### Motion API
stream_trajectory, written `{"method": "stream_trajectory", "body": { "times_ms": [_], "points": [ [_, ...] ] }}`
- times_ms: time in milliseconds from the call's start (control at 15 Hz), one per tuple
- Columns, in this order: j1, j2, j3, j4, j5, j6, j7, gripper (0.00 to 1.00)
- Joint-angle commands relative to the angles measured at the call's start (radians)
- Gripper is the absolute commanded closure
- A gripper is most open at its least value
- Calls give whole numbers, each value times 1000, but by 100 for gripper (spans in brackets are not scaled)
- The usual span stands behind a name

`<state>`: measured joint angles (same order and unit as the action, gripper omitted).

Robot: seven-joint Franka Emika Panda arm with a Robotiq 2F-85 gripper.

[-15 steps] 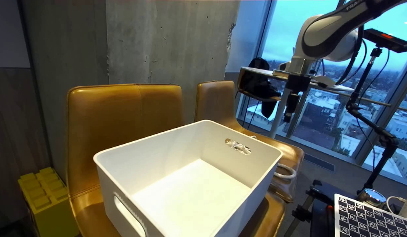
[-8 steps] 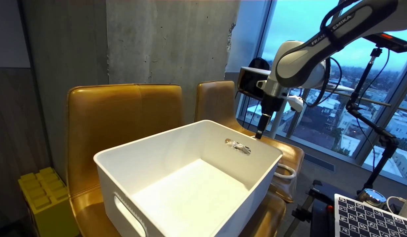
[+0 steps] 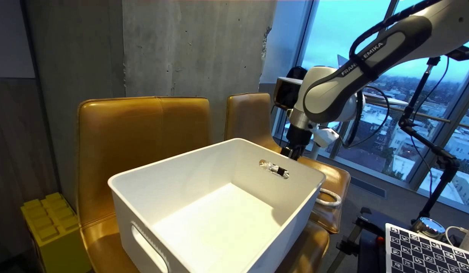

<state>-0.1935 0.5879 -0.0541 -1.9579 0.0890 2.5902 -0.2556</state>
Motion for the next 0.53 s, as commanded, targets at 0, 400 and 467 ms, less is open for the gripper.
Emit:
{"method": "stream_trajectory", "body": {
  "times_ms": [0, 400, 467],
  "points": [
    [44, 22, -11, -9, -7, 22, 145, 0],
    [143, -22, -100, -91, -95, 7, 341, 0],
    [153, -33, -112, -103, -116, 4, 352, 0]
  ]
}}
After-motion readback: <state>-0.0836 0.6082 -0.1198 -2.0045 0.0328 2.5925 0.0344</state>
